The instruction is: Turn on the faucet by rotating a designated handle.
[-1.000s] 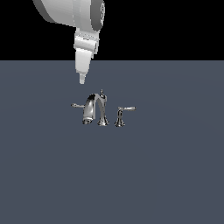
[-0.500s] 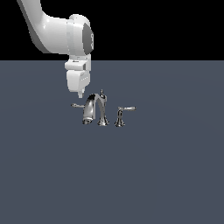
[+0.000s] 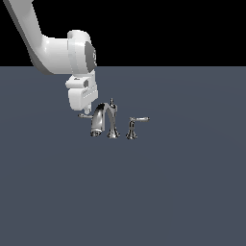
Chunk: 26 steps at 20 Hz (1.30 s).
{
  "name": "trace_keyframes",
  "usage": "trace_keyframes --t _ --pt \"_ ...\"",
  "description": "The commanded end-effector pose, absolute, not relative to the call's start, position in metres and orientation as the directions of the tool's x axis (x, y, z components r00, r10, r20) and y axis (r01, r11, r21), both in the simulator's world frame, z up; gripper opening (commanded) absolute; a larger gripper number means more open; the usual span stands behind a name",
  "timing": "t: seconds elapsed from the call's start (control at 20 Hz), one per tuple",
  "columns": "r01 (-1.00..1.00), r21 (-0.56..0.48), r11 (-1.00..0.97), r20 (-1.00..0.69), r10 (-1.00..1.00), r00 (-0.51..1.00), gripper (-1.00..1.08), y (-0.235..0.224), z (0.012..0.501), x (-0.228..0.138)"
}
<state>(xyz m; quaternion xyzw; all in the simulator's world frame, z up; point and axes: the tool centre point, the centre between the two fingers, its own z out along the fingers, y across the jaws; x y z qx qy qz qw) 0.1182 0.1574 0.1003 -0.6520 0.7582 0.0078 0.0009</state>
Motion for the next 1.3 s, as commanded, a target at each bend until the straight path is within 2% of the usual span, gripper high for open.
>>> trace_keyframes --t 0.0,0.35,1.1,1.25 --pt "-0.987 0.003 0.162 -0.003 -0.987 -0.162 -1.0 0.159 0.097 0.12" --pt "-0.986 0.001 0.164 0.0 -0.986 -0.164 -1.0 0.159 0.095 0.12" --pt "-0.986 0.0 0.165 0.0 -0.986 -0.165 -1.0 0.183 0.095 0.081" --pt "-0.985 -0.01 0.175 0.006 -0.985 -0.175 -1.0 0.173 0.096 0.085"
